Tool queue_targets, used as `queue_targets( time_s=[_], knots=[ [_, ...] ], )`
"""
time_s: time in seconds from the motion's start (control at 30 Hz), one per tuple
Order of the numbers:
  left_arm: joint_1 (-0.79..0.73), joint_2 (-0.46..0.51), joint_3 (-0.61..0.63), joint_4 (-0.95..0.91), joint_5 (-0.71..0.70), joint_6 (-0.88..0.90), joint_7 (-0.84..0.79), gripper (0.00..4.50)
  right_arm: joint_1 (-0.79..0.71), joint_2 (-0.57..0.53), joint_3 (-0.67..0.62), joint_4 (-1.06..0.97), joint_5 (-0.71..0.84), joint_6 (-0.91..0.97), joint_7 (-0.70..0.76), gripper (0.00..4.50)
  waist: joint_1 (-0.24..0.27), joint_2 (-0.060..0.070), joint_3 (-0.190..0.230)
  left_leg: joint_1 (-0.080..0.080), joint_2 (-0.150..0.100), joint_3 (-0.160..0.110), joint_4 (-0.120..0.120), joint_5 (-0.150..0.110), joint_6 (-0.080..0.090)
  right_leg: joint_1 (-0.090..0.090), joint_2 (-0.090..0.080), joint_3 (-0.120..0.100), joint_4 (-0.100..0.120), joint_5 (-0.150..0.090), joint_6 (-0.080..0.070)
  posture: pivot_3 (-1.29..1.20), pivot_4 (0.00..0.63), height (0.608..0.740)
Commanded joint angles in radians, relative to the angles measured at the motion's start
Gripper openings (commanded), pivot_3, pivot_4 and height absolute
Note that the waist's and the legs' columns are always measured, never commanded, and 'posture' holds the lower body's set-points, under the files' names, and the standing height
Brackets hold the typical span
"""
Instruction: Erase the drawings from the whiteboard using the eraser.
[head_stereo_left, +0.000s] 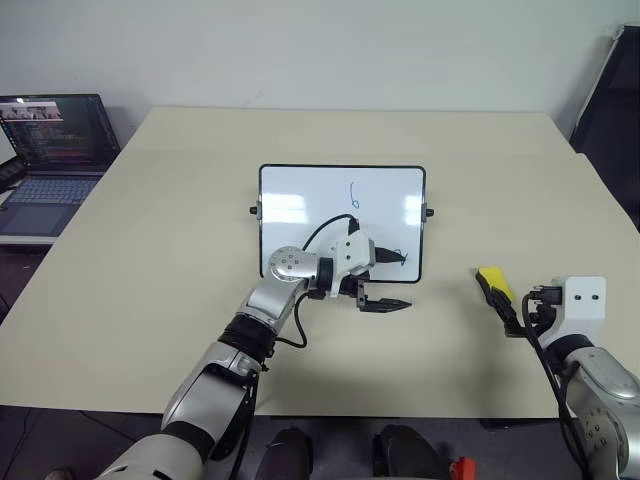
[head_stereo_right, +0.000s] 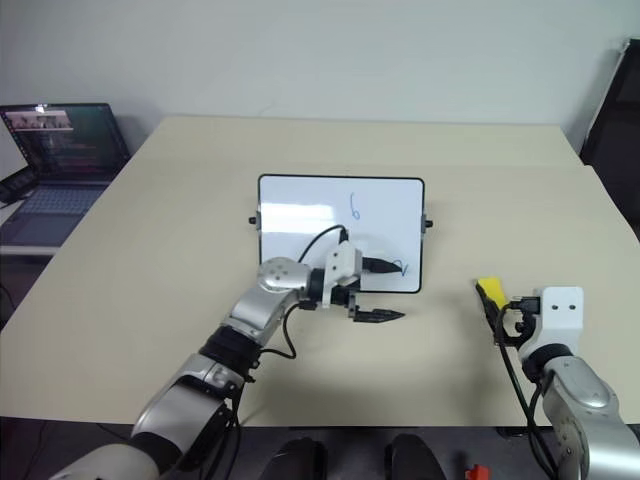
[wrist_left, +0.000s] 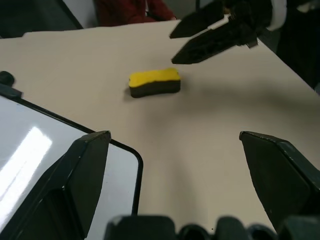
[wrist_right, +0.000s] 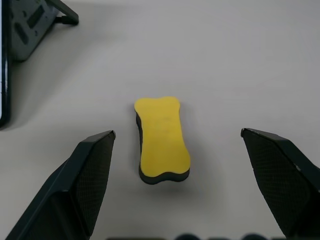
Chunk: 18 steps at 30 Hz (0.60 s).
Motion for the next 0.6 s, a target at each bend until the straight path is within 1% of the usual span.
queue_targets(
  time_s=[0.03,0.3,0.6],
  knots=[
    [-0.009,-0.005,0.003,-0.016,0.007,-0.028,-0.017,4.50,-0.023,-0.021,-0.014,0.024,0.001,-0.041,0.009,4.43,0.000,0.000,0.000,0.000,0.000,0.000,0.000,0.000,0.000,0.000,0.000,0.000,0.000,0.000,0.000,0.00,0.150,0.740],
    [0.006,-0.008,0.003,-0.034,0.051,-0.050,0.027,4.50,-0.095,-0.055,0.025,0.147,0.003,-0.091,0.044,4.43,0.001,0.000,0.000,0.000,0.000,0.000,0.001,0.000,0.000,0.000,0.000,0.000,0.000,0.000,0.000,0.00,0.150,0.740],
    [0.022,-0.038,0.008,-0.081,0.061,-0.016,0.100,4.50,-0.120,-0.056,0.056,0.175,0.005,-0.101,0.048,4.43,0.001,0.000,0.000,-0.001,0.000,-0.001,0.001,0.000,0.000,0.000,-0.001,0.000,0.001,0.000,0.000,0.00,0.150,0.740]
  ],
)
